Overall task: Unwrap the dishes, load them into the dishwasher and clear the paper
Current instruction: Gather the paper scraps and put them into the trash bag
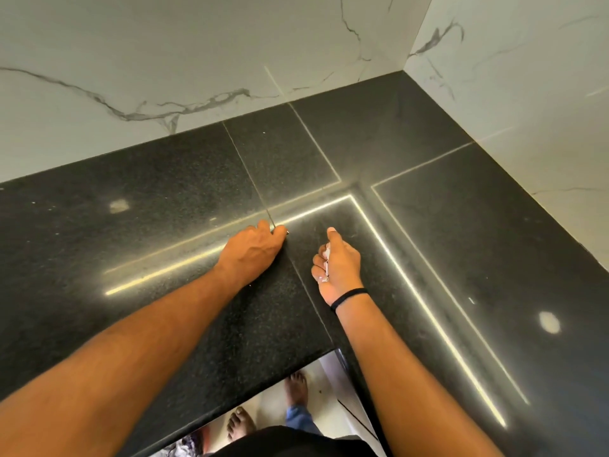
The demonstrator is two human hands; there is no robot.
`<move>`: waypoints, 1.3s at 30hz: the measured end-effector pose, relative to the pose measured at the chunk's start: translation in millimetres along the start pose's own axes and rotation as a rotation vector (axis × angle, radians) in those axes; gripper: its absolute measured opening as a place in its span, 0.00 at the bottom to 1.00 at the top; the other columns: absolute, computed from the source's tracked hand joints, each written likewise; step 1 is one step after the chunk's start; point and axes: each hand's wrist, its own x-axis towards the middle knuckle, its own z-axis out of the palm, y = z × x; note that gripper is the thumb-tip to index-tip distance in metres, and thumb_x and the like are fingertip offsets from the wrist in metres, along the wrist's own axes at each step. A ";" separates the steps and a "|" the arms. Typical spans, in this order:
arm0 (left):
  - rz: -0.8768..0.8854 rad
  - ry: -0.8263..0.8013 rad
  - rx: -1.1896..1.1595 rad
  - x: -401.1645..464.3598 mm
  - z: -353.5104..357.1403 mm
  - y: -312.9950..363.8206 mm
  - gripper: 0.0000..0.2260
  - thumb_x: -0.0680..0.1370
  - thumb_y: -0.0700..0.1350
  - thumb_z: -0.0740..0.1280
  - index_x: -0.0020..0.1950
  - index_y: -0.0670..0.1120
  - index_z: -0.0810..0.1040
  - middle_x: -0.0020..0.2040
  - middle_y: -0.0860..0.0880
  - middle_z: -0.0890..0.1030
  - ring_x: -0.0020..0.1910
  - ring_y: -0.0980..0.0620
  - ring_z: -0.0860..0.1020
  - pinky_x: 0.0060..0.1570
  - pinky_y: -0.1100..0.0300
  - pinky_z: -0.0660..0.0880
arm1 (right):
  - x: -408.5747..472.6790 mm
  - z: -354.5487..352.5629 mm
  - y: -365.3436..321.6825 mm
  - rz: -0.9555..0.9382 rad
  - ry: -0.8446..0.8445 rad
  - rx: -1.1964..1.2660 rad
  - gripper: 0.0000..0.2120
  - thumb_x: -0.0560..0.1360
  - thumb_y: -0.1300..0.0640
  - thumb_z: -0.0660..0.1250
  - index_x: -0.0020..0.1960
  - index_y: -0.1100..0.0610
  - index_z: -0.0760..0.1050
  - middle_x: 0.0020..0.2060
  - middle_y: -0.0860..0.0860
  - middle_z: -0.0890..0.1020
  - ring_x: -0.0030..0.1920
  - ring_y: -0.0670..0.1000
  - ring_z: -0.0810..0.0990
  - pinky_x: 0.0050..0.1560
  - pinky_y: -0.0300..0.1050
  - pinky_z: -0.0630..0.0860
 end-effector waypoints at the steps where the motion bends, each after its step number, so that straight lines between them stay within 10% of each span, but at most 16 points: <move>1: -0.015 -0.005 0.011 1.4 1.2 -0.3 0.05 0.85 0.42 0.57 0.58 0.43 0.68 0.47 0.39 0.74 0.39 0.38 0.79 0.31 0.49 0.70 | 0.7 0.7 0.6 0.013 -0.004 0.012 0.22 0.83 0.54 0.63 0.31 0.55 0.63 0.25 0.51 0.64 0.21 0.47 0.59 0.20 0.37 0.54; 9: -0.301 0.009 -0.145 8.0 -2.7 3.5 0.08 0.83 0.39 0.56 0.57 0.39 0.72 0.50 0.36 0.80 0.47 0.33 0.81 0.39 0.47 0.73 | 1.8 7.1 -1.7 0.155 0.016 0.138 0.17 0.83 0.53 0.63 0.37 0.55 0.64 0.26 0.49 0.64 0.23 0.46 0.57 0.19 0.39 0.54; 12: -0.783 0.224 -0.639 5.1 -6.3 -13.3 0.16 0.85 0.46 0.56 0.47 0.38 0.77 0.43 0.34 0.82 0.44 0.34 0.82 0.44 0.47 0.78 | 2.9 4.3 -7.5 0.181 -0.007 0.175 0.16 0.83 0.52 0.63 0.39 0.55 0.64 0.25 0.49 0.65 0.22 0.46 0.57 0.19 0.39 0.54; 16: -1.106 0.447 -1.431 -20.8 -8.7 -26.9 0.18 0.85 0.47 0.61 0.35 0.45 0.69 0.29 0.48 0.71 0.18 0.56 0.72 0.27 0.60 0.71 | 4.3 8.1 -7.1 0.218 -0.036 0.223 0.14 0.83 0.51 0.62 0.41 0.55 0.64 0.25 0.48 0.65 0.21 0.46 0.58 0.18 0.38 0.55; 23: -0.800 0.457 -2.808 -100.6 -34.3 -14.6 0.18 0.84 0.47 0.57 0.34 0.47 0.70 0.26 0.54 0.64 0.21 0.60 0.63 0.19 0.71 0.62 | -19.7 42.2 19.9 0.361 -0.199 0.236 0.17 0.83 0.49 0.62 0.38 0.54 0.64 0.24 0.48 0.65 0.20 0.45 0.58 0.17 0.38 0.55; 39: -0.930 1.274 -2.638 -328.5 -87.5 -32.9 0.17 0.79 0.44 0.61 0.29 0.47 0.70 0.35 0.50 0.73 0.29 0.55 0.70 0.27 0.65 0.72 | -225.6 163.5 164.8 0.500 -0.773 -0.037 0.20 0.84 0.47 0.59 0.35 0.52 0.66 0.26 0.47 0.66 0.23 0.45 0.62 0.20 0.37 0.59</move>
